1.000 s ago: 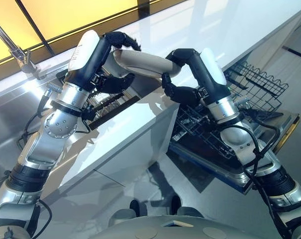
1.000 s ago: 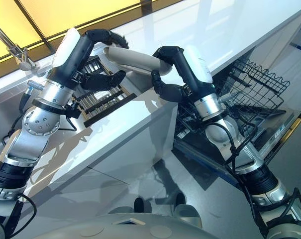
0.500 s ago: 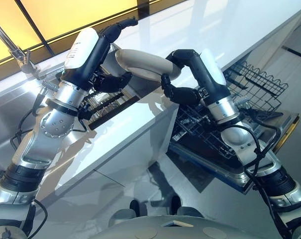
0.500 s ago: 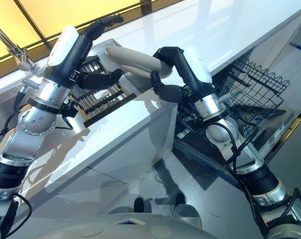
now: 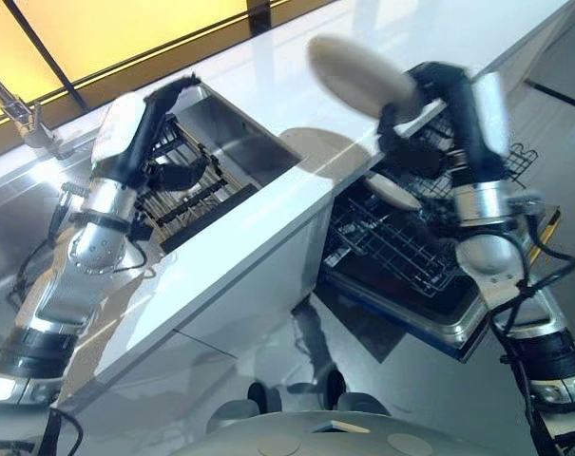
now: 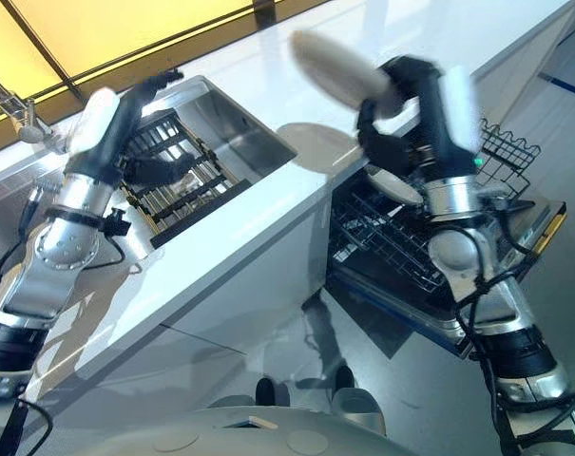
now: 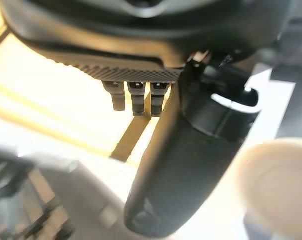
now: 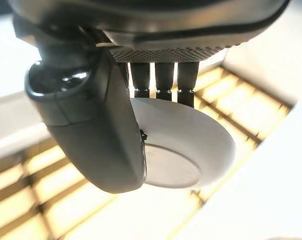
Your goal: Pick up plates and place into dishwasher.
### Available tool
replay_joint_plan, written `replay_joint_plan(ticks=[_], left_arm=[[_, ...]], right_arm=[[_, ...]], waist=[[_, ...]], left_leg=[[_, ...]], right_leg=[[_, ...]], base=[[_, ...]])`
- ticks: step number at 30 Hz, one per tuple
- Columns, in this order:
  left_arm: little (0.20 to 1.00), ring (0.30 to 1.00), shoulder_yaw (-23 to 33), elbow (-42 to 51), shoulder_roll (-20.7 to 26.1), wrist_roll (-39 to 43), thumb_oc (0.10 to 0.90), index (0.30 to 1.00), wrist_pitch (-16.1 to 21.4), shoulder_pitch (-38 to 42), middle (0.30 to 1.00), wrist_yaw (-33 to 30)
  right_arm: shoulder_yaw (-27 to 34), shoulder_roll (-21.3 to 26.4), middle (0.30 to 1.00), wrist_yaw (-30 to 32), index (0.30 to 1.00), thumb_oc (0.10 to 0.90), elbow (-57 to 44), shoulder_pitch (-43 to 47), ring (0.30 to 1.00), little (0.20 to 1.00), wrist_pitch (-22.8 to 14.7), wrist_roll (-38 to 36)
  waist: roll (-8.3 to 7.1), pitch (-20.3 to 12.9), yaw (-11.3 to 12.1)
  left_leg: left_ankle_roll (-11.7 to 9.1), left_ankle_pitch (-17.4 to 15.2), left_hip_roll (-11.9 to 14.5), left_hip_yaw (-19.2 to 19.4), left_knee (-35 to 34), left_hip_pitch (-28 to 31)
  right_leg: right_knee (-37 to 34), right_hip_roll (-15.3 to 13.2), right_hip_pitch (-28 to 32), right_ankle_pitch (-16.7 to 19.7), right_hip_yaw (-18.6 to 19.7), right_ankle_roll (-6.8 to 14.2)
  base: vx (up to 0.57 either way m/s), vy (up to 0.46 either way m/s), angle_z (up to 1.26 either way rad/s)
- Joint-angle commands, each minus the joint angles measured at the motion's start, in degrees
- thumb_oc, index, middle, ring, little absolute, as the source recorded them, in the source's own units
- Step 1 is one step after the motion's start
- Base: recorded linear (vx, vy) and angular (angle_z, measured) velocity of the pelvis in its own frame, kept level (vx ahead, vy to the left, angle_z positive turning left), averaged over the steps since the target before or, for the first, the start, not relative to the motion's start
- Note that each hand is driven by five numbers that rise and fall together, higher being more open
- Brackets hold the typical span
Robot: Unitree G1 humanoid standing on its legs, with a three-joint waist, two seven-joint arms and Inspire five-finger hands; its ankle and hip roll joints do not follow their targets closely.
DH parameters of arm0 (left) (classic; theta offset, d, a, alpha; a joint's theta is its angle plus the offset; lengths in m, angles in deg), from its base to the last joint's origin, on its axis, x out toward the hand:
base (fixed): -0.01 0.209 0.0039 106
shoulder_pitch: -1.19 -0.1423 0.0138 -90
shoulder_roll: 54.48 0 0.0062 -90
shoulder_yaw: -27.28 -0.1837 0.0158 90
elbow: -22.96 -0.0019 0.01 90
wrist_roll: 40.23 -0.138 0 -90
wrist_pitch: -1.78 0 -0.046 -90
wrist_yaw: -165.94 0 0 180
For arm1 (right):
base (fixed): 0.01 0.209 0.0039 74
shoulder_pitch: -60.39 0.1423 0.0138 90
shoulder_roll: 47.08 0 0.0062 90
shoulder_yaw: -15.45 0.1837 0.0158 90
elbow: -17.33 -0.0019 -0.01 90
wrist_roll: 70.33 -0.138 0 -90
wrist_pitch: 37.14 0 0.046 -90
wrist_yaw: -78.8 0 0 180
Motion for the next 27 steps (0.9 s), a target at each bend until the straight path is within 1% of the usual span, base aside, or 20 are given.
replay_joint_plan(ticks=[1,4,5,8,9,12,15,16,18,21,26,27], left_arm=[[0.900,0.900,4.5,-2.9,0.3,2.3,0.800,0.900,1.8,2.8,0.900,-3.4],[0.900,0.900,4.7,-4.5,-2.0,8.6,0.800,0.900,0.4,2.3,0.900,-2.8],[0.900,0.900,5.1,-5.2,-3.3,11.7,0.800,0.900,0.1,1.7,0.900,-2.6],[0.900,0.900,6.2,-6.4,-6.4,15.2,0.800,0.900,0.1,-0.9,0.900,-2.1],[0.900,0.900,6.5,-6.7,-7.2,15.7,0.800,0.900,0.2,-1.8,0.900,-1.8],[0.900,0.900,8.0,-8.6,-9.6,16.0,0.800,0.900,2.2,-5.4,0.900,-1.4],[0.900,0.900,9.3,-9.3,-10.8,16.5,0.800,0.900,2.8,-7.9,0.900,-0.9],[0.900,0.900,9.9,-10.0,-11.5,16.5,0.800,0.900,3.4,-8.8,0.900,-0.6],[0.900,0.900,10.4,-10.4,-12.0,16.7,0.800,0.900,3.5,-9.5,0.900,-0.5],[0.900,0.900,11.0,-10.8,-12.0,16.7,0.800,0.900,3.4,-10.1,0.900,-0.2],[0.900,0.900,12.0,-10.7,-11.3,17.0,0.800,0.900,3.7,-10.9,0.900,-0.4],[0.900,0.900,12.1,-10.7,-11.1,16.9,0.800,0.900,3.7,-11.0,0.900,-0.7]], right_arm=[[5.9,1.9,0.300,8.9,0.300,0.100,-3.6,2.6,0.300,0.200,-9.2,2.4],[8.0,1.9,0.300,11.1,0.300,0.100,-3.5,1.9,0.300,0.200,-9.2,3.7],[8.8,2.0,0.300,11.4,0.300,0.100,-3.3,1.5,0.300,0.200,-8.4,3.6],[10.8,1.7,0.300,10.4,0.300,0.100,-2.0,-0.5,0.300,0.200,-7.0,1.5],[11.3,1.5,0.300,9.5,0.300,0.100,-1.5,-1.3,0.300,0.200,-6.3,-0.8],[12.6,-0.9,0.300,6.7,0.300,0.100,1.8,-5.2,0.300,0.200,-6.5,-6.8],[13.1,-3.4,0.300,4.0,0.300,0.100,4.1,-7.7,0.300,0.200,-5.5,-9.3],[12.9,-5.0,0.300,2.9,0.300,0.100,6.5,-9.1,0.300,0.200,-5.6,-8.8],[12.4,-6.4,0.300,1.2,0.300,0.100,9.2,-10.5,0.300,0.200,-4.8,-8.3],[11.2,-7.1,0.300,-0.7,0.300,0.100,13.6,-11.7,0.300,0.200,-2.9,-7.1],[9.5,-7.3,0.300,-1.0,0.300,0.100,19.8,-12.1,0.300,0.200,-0.6,-6.5],[9.2,-7.1,0.300,-1.3,0.300,0.100,20.7,-12.1,0.300,0.200,-0.1,-7.0]], waist=[[-1.63,-6.8,-1.4],[-1.69,-6.7,-1.6],[-1.76,-6.6,-1.7],[-1.91,-6.5,-1.8],[-1.96,-6.5,-1.8],[-2.10,-6.2,-1.9],[-2.18,-6.0,-2.1],[-2.26,-5.8,-2.2],[-2.30,-5.4,-2.2],[-2.37,-4.9,-2.1],[-2.55,-4.2,-1.5],[-2.56,-4.1,-1.3]], left_leg=[[2.9,-3.4,-5.6,-0.9,0.1,-2.4],[2.9,-3.4,-5.6,-0.8,0.1,-2.4],[3.0,-3.4,-5.6,-0.7,0.1,-2.5],[3.0,-3.5,-5.4,-0.5,0.1,-2.6],[3.0,-3.4,-5.4,-0.5,0.1,-2.7],[3.0,-3.4,-5.3,-0.3,0.1,-2.9],[3.2,-3.3,-5.1,-0.1,0.1,-3.0],[3.2,-3.3,-5.0,-0.1,0.1,-3.0],[3.3,-3.2,-4.9,0.0,0.1,-3.1],[3.4,-3.1,-4.8,-0.1,0.1,-3.0],[3.2,-2.9,-4.6,-0.5,0.1,-3.0],[3.2,-3.5,-4.6,-0.8,0.1,-2.7]], right_leg=[[3.5,1.5,-1.0,-2.7,1.1,4.5],[3.6,1.5,-1.1,-2.7,1.4,4.5],[3.7,1.5,-1.2,-2.7,1.5,4.5],[3.7,1.5,-1.4,-2.7,1.6,4.5],[3.7,1.5,-1.5,-2.7,1.6,4.4],[3.9,1.5,-1.8,-2.7,1.6,4.4],[4.0,1.5,-2.0,-2.7,1.6,4.3],[4.1,1.5,-2.1,-2.8,1.5,4.2],[4.3,1.5,-2.1,-2.8,1.3,4.2],[4.5,1.4,-2.0,-2.9,0.9,4.1],[4.6,1.2,-1.8,-2.9,-0.1,4.0],[4.5,1.2,-1.4,-3.4,-0.3,4.1]], base=[[0.00,0.000,0.00],[0.02,-0.017,-0.06],[0.01,-0.015,-0.07],[0.00,-0.020,-0.07],[0.00,-0.014,-0.05],[-0.01,-0.010,-0.03],[0.00,0.000,0.00],[0.00,0.000,0.00],[0.00,0.000,0.00],[0.00,0.000,0.00],[0.04,-0.047,0.02],[0.06,-0.057,0.01]])
